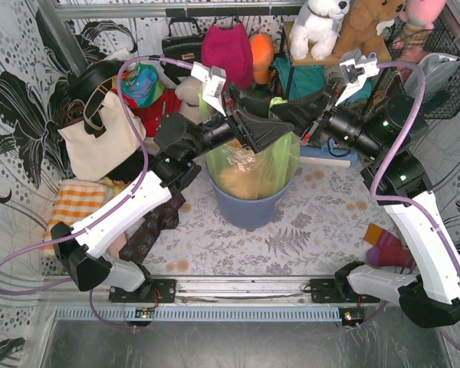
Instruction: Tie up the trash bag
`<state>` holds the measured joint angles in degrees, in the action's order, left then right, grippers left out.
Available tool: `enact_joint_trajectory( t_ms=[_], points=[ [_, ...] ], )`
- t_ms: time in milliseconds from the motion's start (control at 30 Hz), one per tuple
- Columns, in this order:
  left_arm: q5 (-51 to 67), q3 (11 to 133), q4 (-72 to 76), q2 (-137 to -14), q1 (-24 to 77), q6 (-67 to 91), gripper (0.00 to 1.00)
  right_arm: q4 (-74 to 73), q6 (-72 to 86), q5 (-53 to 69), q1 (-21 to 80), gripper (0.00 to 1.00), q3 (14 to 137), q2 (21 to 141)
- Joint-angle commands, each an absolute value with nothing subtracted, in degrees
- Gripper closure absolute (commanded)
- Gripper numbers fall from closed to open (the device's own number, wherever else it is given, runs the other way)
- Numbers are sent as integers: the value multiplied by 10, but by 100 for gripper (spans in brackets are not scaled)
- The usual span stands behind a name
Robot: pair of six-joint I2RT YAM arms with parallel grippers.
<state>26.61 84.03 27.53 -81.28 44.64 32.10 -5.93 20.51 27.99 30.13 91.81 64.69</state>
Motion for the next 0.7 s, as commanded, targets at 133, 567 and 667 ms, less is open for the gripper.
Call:
enact_joint_trajectory(
  t_ms=[133,567,667],
  points=[
    [264,802,266,-807,453,294,16,-12,218,280,304,100,924,629],
    [266,784,309,-807,453,286,33,-6,226,282,304,100,925,627],
    [274,788,315,-809,453,289,54,-7,227,285,304,100,924,628]
  ],
)
